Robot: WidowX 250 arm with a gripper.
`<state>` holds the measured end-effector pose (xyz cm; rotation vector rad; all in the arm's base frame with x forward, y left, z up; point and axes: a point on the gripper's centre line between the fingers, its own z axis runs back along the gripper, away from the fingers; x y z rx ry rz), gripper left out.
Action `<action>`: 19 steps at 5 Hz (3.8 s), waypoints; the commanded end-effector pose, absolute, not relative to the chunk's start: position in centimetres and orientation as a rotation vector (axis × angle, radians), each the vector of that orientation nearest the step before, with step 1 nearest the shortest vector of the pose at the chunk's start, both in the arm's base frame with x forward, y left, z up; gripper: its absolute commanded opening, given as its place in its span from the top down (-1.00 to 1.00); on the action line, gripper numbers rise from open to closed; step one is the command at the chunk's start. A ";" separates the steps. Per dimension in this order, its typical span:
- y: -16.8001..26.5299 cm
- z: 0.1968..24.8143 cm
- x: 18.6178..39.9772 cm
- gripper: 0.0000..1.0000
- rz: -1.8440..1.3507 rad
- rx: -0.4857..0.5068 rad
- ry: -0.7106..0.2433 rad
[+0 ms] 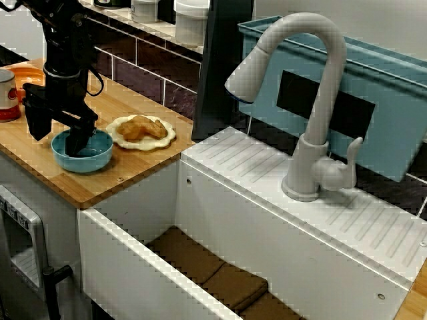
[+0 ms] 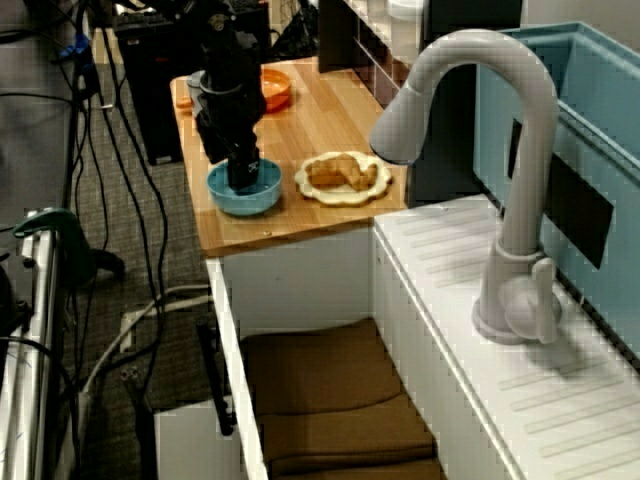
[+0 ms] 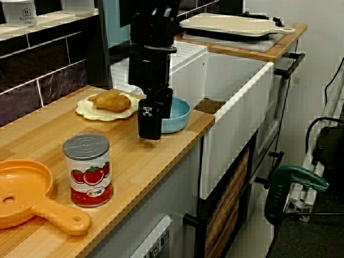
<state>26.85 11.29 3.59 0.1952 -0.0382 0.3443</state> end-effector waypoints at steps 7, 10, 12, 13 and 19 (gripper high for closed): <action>19.3 9.6 32.1 1.00 0.390 0.161 -0.088; 19.8 7.5 31.9 1.00 0.402 0.214 -0.107; 19.5 7.2 31.1 -1.00 0.400 0.225 -0.088; 19.6 7.4 31.0 -1.00 0.406 0.219 -0.080; 20.4 11.2 30.8 -1.00 0.401 0.142 -0.072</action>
